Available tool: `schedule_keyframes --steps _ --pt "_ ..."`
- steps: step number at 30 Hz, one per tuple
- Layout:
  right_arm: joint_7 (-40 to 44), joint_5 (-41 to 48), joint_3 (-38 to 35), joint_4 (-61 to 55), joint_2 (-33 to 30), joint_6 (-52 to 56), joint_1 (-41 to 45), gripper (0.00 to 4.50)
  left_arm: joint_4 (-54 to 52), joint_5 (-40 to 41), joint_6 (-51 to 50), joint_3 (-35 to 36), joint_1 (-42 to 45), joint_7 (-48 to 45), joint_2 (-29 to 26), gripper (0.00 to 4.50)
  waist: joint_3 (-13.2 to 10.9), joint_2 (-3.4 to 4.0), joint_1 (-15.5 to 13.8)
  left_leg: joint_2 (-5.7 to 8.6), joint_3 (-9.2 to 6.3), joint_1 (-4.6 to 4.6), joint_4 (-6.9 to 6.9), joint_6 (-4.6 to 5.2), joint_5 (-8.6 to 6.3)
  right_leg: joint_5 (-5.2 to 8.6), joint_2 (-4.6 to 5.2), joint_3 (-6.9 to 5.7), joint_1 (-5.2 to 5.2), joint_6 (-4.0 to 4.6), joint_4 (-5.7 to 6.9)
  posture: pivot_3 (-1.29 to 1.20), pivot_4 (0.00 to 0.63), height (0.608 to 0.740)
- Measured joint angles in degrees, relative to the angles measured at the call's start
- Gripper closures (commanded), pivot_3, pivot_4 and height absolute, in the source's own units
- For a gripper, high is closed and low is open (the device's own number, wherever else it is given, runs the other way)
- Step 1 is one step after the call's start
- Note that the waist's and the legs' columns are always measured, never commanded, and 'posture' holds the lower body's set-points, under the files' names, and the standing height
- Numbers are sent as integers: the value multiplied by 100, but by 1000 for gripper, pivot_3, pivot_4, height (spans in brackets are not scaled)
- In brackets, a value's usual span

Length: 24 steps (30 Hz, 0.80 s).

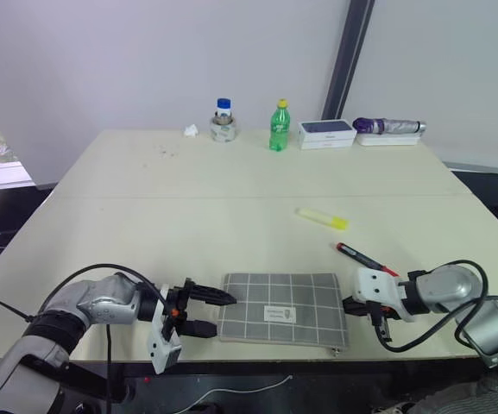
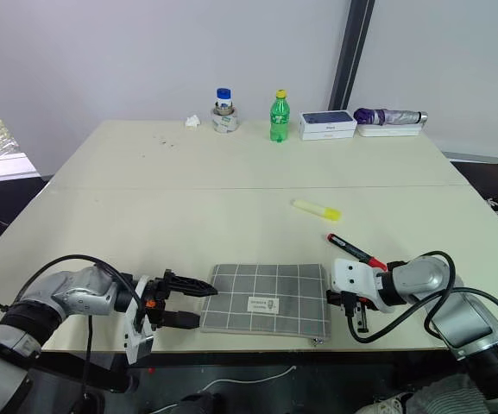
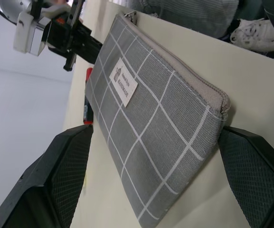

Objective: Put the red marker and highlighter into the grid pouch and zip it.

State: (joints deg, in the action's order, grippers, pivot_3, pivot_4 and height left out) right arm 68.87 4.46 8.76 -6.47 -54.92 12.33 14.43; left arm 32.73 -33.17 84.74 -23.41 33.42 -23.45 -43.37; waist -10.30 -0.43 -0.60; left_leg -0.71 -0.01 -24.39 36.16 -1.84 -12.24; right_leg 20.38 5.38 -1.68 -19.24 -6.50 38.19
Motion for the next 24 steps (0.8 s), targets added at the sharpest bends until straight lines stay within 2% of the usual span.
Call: schedule_keyframes --steps 13,16,23,24 --pt "-25 -259 209 -116 133 189 250 4425 -140 3 -109 -46 -5 4 128 211 1 -2 28 -4 -2 1 0 -2 1 0 -6 0 0 1 0 0 150 740" --pt "-25 -266 208 -114 135 154 245 4500 -145 48 -170 -128 -5 -14 134 1063 2 -2 30 -4 -2 1 0 -2 1 0 -6 0 -1 1 0 0 150 740" --pt "-8 -267 200 -108 135 134 238 4500 -107 307 -214 -347 -2 -41 36 4464 2 -2 27 -4 -2 1 0 -2 1 0 -6 0 0 1 0 0 150 740" --pt "-5 -266 199 -104 135 131 238 4500 -76 373 -227 -395 2 -47 26 4464 2 -2 26 -4 -2 1 0 -2 1 0 -6 0 0 1 1 0 150 740"
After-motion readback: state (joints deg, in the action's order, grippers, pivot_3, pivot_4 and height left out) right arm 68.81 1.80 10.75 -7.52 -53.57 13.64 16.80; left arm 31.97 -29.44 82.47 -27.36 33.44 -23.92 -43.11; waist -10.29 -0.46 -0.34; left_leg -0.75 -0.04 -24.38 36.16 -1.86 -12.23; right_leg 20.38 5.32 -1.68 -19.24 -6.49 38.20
